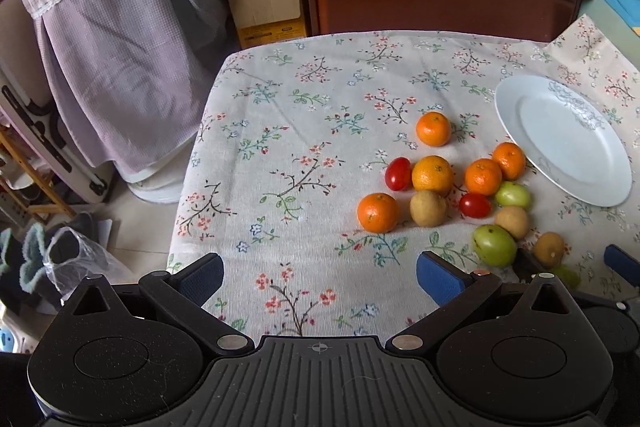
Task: Organize fruits
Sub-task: 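Move both grippers toward the fruit cluster beside the white plate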
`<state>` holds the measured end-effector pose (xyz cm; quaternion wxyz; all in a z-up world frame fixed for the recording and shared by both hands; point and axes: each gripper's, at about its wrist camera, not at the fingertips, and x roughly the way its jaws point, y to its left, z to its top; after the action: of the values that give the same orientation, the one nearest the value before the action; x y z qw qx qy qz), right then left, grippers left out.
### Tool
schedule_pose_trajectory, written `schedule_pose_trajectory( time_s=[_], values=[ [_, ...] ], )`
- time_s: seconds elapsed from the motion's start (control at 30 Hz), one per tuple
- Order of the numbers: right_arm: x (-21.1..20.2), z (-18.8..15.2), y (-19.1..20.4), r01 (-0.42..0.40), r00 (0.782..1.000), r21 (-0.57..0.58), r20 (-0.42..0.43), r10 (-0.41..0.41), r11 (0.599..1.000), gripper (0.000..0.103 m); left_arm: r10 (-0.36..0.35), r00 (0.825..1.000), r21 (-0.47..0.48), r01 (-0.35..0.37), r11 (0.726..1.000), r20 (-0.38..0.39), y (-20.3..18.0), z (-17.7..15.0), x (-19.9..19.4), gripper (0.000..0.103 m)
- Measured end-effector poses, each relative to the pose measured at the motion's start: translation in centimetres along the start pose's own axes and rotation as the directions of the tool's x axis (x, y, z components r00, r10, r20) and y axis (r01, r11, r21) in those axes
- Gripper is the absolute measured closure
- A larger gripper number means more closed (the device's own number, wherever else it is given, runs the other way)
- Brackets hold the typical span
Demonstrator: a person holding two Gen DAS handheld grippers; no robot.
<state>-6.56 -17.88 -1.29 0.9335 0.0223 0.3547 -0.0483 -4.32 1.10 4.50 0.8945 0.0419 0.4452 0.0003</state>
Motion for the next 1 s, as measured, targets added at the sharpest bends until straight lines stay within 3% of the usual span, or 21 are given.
schedule_pose_trajectory(
  time_s=[0.23,0.37,0.6,1.0],
  values=[
    [0.6,1.5,-0.3,-0.034,0.993,-0.024,-0.115,0.031,0.999,0.001,-0.011,1.0,0.006,0.011,1.0,0.0,0.1,-0.6,-1.5,0.0],
    [0.9,2.1,-0.1,-0.012,0.986,-0.002,-0.163,0.011,1.0,0.0,-0.003,1.0,0.013,0.003,1.0,-0.005,0.0,-0.8,-2.1,0.0],
    [1.2,2.8,-0.2,-0.032,0.978,-0.017,-0.209,0.027,0.999,0.0,-0.004,1.0,0.013,0.004,1.0,0.002,-0.1,-0.7,-3.4,0.0],
    [1.2,3.2,0.2,0.029,0.96,0.027,-0.281,-0.021,0.999,0.0,-0.001,1.0,0.017,0.001,1.0,0.014,-0.3,-0.7,-4.8,0.0]
  ],
)
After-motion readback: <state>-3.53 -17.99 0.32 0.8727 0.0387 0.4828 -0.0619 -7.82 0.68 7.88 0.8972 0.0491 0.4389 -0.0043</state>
